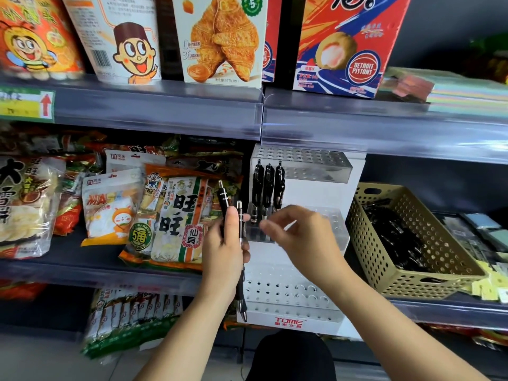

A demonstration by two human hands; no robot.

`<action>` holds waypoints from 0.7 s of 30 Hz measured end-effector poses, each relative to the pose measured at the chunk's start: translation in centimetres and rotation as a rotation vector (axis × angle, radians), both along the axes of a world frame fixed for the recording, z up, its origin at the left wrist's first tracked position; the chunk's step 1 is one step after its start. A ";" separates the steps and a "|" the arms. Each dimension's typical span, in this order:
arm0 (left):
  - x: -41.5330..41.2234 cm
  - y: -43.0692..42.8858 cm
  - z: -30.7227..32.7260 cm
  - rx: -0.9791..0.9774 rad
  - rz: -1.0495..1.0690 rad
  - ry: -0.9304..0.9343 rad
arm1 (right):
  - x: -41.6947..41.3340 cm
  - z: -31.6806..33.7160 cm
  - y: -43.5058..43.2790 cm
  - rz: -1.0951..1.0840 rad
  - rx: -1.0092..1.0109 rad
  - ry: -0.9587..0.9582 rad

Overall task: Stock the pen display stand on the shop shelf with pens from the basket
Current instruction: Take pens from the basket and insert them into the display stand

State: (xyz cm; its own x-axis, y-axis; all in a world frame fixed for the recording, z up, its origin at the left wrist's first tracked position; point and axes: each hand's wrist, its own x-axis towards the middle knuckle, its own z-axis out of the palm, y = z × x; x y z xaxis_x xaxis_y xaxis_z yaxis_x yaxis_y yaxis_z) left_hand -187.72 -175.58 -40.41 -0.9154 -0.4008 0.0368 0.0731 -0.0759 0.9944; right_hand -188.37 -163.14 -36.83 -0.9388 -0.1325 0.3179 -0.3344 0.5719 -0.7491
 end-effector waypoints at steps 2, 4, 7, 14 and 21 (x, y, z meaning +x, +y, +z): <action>0.3 0.3 0.1 0.013 -0.031 0.015 | 0.6 -0.3 -0.3 0.135 -0.040 -0.138; 0.6 0.6 0.5 0.046 -0.085 -0.014 | 0.9 -0.1 -0.3 0.209 -0.097 -0.247; 1.1 0.9 0.7 0.136 -0.187 -0.096 | 1.0 0.2 0.3 0.276 -0.245 -0.406; 1.3 1.0 0.2 -0.027 -0.191 -0.090 | 1.2 0.2 1.4 0.196 -0.484 -0.584; 2.2 0.3 0.2 -0.209 -0.318 -0.015 | 0.2 1.8 3.0 -0.010 -0.863 -0.436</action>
